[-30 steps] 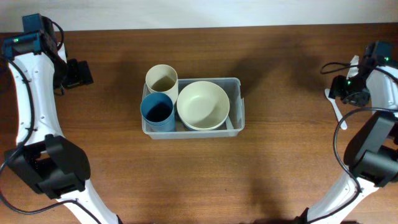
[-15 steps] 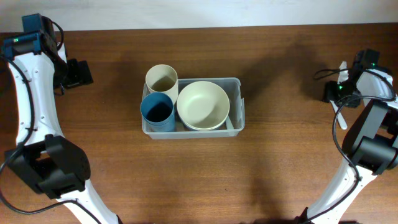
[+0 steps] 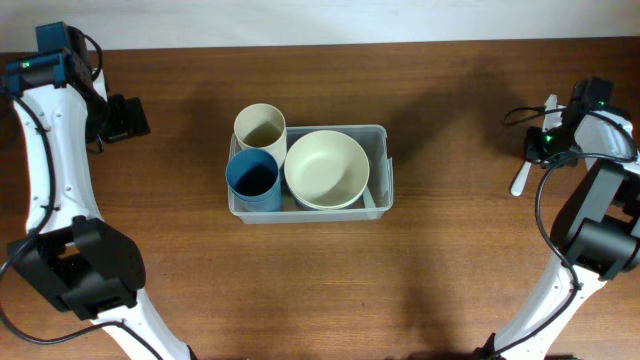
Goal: Pack container
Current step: 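Lower the right gripper and grasp the white spoon handle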
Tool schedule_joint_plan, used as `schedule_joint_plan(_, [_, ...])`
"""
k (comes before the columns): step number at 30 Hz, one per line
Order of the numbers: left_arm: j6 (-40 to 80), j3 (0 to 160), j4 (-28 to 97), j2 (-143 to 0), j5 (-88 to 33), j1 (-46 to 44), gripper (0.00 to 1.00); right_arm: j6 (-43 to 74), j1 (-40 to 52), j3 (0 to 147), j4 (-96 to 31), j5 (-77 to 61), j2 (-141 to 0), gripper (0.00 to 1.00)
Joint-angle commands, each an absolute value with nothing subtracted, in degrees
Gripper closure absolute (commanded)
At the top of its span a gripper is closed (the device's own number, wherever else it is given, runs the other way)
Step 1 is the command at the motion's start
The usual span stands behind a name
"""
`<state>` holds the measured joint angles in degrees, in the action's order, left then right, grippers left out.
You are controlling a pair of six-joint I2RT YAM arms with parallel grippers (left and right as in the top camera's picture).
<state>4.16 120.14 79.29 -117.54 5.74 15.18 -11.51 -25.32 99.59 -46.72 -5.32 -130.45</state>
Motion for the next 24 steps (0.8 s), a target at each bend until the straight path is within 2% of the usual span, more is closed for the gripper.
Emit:
schedule_joint_plan(1, [4.73,121.05,79.26,-117.43,5.17,15.4,0.0,-10.04,-25.1,98.24,-48.47,-10.17,-134.47,0.77])
schedule_joint_plan(5, [4.73,121.05,79.26,-117.43,5.17,15.4,0.0,-8.82,-25.1,98.24,-49.76,-12.12,-134.47,0.78])
schedule_joint_plan(16, [4.73,121.05,79.26,-117.43,5.17,15.4,0.0,-7.42,-25.1,98.24,-50.54,-14.37,-134.47,0.96])
schedule_joint_plan(24, [4.73,121.05,79.26,-117.43,5.17,15.4,0.0,-6.96,-25.1,98.26,-50.54,-14.85,-134.47,0.96])
